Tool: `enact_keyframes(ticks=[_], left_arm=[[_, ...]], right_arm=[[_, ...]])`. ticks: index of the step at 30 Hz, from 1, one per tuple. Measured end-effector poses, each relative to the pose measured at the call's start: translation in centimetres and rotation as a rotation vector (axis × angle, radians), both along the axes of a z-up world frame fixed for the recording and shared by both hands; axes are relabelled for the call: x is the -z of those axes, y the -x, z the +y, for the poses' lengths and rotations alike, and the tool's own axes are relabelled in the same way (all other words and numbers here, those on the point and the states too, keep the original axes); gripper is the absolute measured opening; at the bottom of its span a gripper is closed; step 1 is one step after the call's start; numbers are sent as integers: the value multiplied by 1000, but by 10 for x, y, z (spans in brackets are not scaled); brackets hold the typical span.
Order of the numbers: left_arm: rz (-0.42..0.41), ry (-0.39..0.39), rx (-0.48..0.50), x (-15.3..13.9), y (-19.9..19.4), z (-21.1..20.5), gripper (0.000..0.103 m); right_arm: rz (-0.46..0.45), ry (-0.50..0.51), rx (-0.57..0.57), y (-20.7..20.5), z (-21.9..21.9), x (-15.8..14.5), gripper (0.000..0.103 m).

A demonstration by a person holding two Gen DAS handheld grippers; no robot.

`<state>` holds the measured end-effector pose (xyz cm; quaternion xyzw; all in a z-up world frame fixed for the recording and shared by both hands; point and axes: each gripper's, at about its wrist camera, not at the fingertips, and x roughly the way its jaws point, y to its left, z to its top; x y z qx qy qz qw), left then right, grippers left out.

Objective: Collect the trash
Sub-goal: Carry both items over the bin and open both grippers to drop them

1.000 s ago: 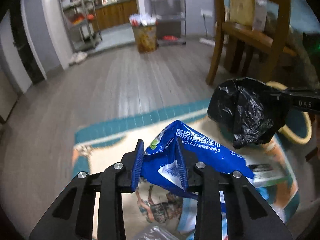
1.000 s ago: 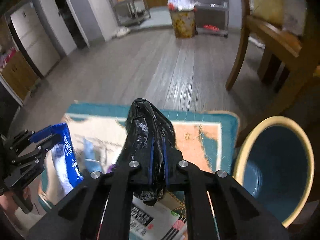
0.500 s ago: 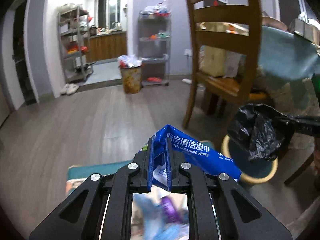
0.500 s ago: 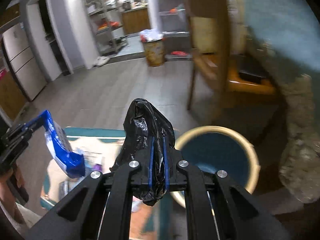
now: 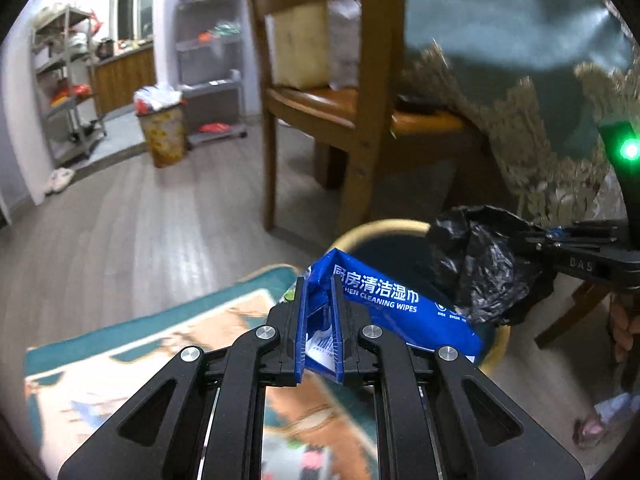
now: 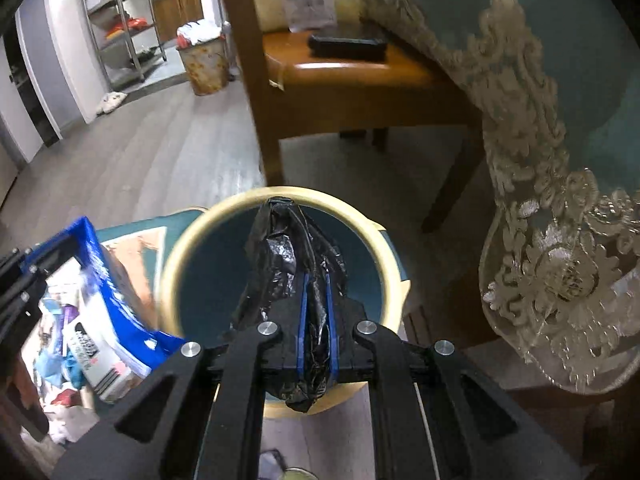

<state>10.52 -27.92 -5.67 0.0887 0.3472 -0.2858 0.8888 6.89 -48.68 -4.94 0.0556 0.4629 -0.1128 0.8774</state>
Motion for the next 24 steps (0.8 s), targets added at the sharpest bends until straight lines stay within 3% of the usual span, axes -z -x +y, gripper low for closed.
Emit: enact_keyframes(ticks=[2,3,4,5,6,8,15,17,20,24], left_arm=[[11,1,5,12,-4,-12,12],[15,11,4,17,-4,-15,17],[21,22,1,18,-5,-17,20],[30,30,-2,19,-6,-17,31],[35,31,-9,19,-7,-17,45],[29,35,-13,16,-5,-13,54],[-7,12,-61,-5,2,27,70],[-21,9,-84,-15,6,47,77],[-33,0,-120,-27,12,77,81],[-45,-8,-180,-39,21,126,84]], right_arm=[[-8,12,8,-4,-7,6,9],[-11,8,13,-5,-9,7,11],[-16,0,23,-7,-12,9,22],[-23,-10,32,-7,-14,9,37],[-34,-21,43,-7,-17,8,42],[-51,-36,46,-6,-18,4,47],[-85,-38,24,-9,2,-12,70],[-110,-36,10,-9,13,-21,85],[-138,-34,-18,-8,29,-31,93],[-167,-35,-88,-6,64,-37,97]])
